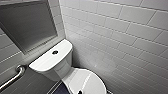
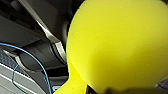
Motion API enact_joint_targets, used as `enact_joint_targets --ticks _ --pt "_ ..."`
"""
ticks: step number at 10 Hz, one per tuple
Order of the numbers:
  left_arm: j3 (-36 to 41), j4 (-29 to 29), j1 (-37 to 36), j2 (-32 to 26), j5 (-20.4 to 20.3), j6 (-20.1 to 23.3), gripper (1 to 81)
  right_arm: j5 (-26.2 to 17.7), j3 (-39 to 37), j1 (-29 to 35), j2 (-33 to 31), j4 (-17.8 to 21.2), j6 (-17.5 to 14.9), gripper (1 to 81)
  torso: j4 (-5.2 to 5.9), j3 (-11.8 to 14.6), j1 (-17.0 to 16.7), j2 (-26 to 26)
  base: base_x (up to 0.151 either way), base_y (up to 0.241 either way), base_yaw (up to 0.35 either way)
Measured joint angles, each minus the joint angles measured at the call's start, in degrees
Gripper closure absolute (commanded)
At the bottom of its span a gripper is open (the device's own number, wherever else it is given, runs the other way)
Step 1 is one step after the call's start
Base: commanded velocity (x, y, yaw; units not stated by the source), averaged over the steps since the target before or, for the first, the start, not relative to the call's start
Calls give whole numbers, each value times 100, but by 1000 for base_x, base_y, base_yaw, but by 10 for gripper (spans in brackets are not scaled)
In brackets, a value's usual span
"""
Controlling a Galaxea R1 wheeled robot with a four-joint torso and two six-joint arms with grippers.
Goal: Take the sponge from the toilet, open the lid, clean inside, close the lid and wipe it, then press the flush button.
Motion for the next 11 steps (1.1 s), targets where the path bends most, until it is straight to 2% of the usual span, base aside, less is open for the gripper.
enact_joint_targets --ticks 3,8,11 --pt "579 2 -33 -325 -79 0 10 -1 0 0 0 0 4 811 0 -2 0 0 0 0 0" --pt "863 0 -33 -496 -178 -2 10 -1 0 -16 0 0 4 811 0 -5 0 0 0 0 0" --pt "1773 0 -38 -995 -401 0 10 0 0 -16 2 0 6 811 0 -5 0 0 0 0 0"
